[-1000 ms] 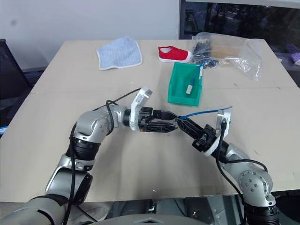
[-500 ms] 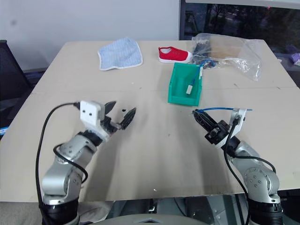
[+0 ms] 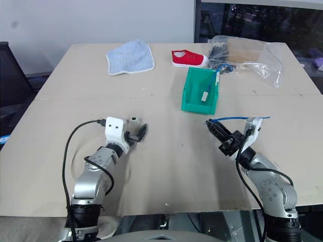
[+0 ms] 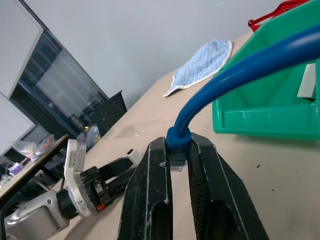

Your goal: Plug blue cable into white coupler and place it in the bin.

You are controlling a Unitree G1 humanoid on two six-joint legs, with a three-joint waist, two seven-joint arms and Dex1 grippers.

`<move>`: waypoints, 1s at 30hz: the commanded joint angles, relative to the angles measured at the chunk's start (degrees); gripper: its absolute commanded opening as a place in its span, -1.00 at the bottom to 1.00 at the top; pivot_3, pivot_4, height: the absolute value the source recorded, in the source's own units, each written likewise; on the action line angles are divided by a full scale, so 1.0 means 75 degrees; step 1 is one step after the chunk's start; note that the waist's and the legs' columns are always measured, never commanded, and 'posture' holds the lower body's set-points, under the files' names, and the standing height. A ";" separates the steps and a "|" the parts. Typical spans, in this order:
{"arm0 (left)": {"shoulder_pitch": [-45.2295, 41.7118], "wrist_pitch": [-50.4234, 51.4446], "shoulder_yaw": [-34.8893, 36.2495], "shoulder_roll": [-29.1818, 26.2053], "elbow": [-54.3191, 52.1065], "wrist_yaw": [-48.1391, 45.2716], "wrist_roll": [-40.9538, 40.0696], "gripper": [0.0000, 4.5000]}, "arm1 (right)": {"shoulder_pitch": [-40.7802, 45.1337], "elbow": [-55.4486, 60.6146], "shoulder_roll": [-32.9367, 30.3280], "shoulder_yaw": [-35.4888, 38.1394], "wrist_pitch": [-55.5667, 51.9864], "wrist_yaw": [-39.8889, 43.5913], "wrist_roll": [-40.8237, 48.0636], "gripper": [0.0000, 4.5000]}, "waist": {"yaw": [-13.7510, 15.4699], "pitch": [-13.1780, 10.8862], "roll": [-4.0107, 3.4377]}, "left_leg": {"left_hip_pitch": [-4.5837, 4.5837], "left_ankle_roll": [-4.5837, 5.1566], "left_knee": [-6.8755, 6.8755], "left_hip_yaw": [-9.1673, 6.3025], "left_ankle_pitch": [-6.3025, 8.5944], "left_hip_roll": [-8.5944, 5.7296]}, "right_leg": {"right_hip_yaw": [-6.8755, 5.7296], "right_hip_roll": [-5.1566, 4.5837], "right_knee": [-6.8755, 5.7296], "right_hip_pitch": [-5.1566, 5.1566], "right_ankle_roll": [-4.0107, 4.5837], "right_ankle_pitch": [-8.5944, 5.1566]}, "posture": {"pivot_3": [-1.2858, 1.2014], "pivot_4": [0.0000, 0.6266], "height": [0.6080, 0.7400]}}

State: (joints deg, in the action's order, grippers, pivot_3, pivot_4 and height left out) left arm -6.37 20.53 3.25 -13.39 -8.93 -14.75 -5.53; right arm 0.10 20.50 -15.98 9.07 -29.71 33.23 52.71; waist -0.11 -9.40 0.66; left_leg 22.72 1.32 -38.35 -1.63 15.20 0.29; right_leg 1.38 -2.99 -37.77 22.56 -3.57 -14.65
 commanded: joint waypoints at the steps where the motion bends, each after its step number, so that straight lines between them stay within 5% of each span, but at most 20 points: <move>1: -0.0097 -0.0230 -0.0064 -0.0107 0.0177 0.0002 0.0142 0.02 | -0.0075 0.0311 0.0124 -0.0048 0.0229 0.0059 -0.0060 -1.00 | 0.0006 0.0000 -0.0001 | -0.0001 0.0000 -0.0001 -0.0001 0.0000 0.0000 | -0.0001 0.0000 -0.0002 -0.0001 0.0000 0.0000 | 0.03 -0.52 1.00; 6: -0.0291 -0.0421 -0.0101 -0.0191 0.0500 -0.0048 0.0162 -0.79 | -0.0167 0.0300 0.0261 -0.0171 0.0361 0.0090 -0.0216 -1.00 | 0.0015 0.0002 -0.0003 | -0.0007 0.0000 -0.0001 -0.0005 0.0000 0.0000 | -0.0002 0.0000 -0.0011 -0.0002 0.0001 0.0000 | 0.03 -0.52 1.00; 11: -0.0590 -0.0689 -0.0274 -0.0349 0.0880 -0.0692 -0.0089 -0.79 | -0.0141 0.0297 0.0218 -0.0216 0.0452 0.0146 -0.0422 -1.00 | 0.0106 0.0004 -0.0006 | -0.0011 -0.0003 -0.0008 -0.0013 -0.0004 -0.0002 | -0.0005 0.0006 -0.0013 -0.0006 0.0004 0.0001 | 0.03 -0.52 1.00; 17: -0.1349 -0.1182 -0.1572 -0.0978 0.1099 -0.4413 -0.1079 -0.79 | 0.0402 0.0532 -0.0803 -0.0627 0.0464 0.0827 -0.1145 -1.00 | 0.0107 0.0002 -0.0008 | 0.0001 -0.0005 -0.0013 -0.0006 -0.0006 -0.0014 | -0.0004 0.0005 0.0008 -0.0011 0.0006 0.0001 | 0.03 -0.52 1.00; 24: -0.3291 -0.2521 -0.2977 -0.1319 0.3523 -0.8025 -0.0864 -0.79 | 0.1478 0.0075 -0.2181 -0.1910 0.1076 0.2521 -0.2695 -1.00 | 0.0027 0.0000 -0.0007 | 0.0005 -0.0004 0.0003 -0.0005 -0.0005 -0.0019 | -0.0017 0.0028 0.0015 0.0002 0.0007 -0.0001 | 0.03 -0.52 1.00; 30: -0.4547 -0.4170 -0.3289 -0.0913 0.5819 -0.9194 -0.0375 -0.79 | 0.1913 -0.0441 -0.2445 -0.2460 0.1559 0.3228 -0.3432 -1.00 | -0.0028 -0.0005 0.0001 | 0.0023 -0.0002 0.0000 -0.0003 -0.0004 -0.0017 | -0.0030 0.0029 0.0026 0.0003 0.0008 -0.0003 | 0.03 -0.52 1.00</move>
State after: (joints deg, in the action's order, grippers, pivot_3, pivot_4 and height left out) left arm -39.23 -7.98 -21.30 -20.79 32.94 -82.21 -8.66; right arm 13.12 16.83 -34.00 -9.32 -19.66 56.32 27.75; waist -0.31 -9.43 0.67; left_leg 22.89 1.30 -38.35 -1.69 15.17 0.17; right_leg 1.19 -2.78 -37.56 22.58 -3.52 -14.67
